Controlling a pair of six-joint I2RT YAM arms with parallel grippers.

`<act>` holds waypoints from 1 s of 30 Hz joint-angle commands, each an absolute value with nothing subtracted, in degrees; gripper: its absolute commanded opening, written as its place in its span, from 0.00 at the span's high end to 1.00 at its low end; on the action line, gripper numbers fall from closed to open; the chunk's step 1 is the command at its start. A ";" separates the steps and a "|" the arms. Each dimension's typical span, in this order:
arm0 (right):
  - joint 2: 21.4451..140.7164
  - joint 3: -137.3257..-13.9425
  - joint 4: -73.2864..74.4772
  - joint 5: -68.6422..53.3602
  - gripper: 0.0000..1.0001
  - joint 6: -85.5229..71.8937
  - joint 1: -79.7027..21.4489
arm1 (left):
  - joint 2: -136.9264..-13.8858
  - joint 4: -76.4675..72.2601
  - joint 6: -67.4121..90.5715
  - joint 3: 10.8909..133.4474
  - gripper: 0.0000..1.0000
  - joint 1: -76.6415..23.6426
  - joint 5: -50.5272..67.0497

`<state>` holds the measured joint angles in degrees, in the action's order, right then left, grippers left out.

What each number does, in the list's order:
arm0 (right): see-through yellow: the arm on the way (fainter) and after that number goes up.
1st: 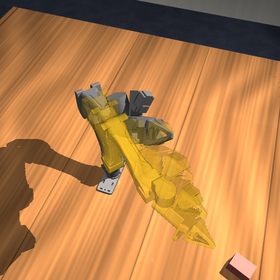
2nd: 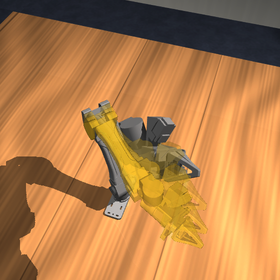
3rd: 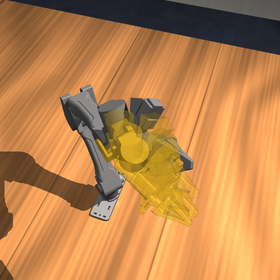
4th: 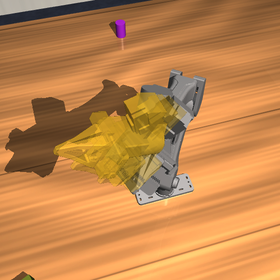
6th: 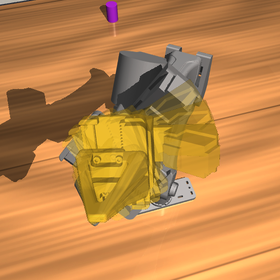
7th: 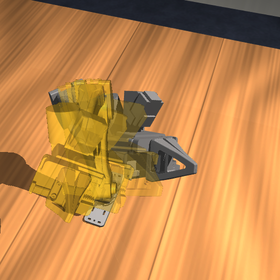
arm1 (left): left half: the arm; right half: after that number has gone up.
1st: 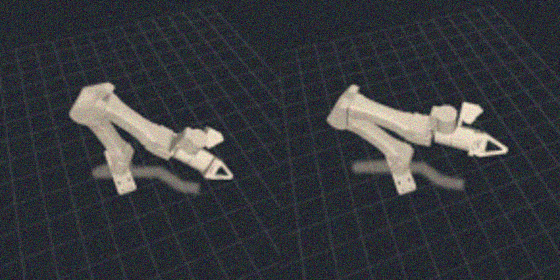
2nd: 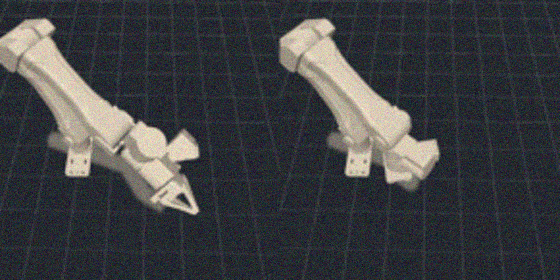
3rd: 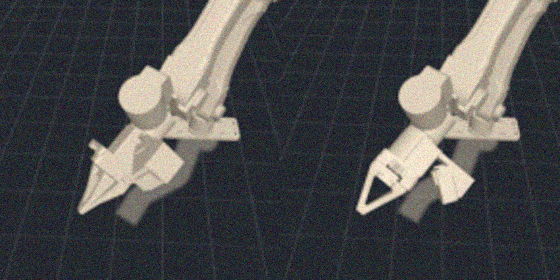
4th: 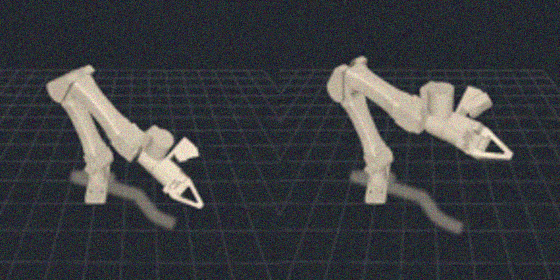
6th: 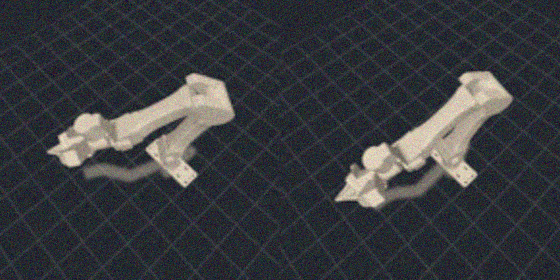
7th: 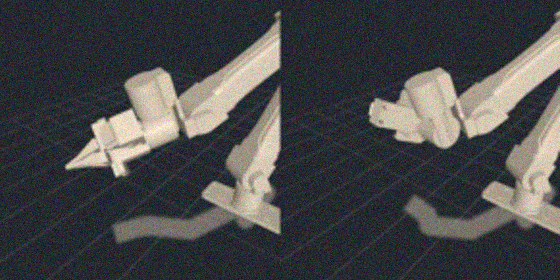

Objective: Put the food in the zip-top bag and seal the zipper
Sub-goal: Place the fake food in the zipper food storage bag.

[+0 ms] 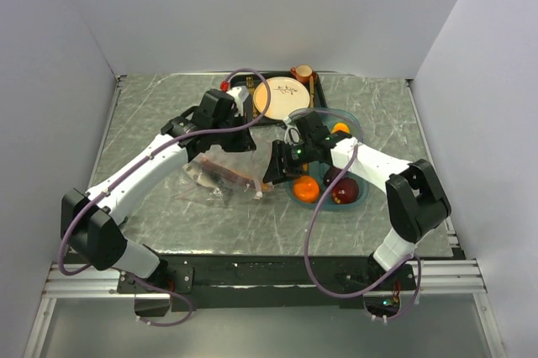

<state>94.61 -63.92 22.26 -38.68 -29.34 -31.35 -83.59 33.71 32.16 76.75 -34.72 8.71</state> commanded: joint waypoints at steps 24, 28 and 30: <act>98.35 -63.46 13.01 -42.54 0.75 -32.60 -33.40 | -84.11 32.26 31.73 79.37 0.99 -34.98 8.53; 97.82 -63.81 12.40 -42.10 0.90 -33.22 -33.40 | -84.46 32.17 31.55 79.45 0.99 -35.07 8.79; 96.60 -63.63 11.52 -41.14 0.92 -33.40 -33.31 | -84.64 32.26 31.47 79.45 0.99 -35.07 8.88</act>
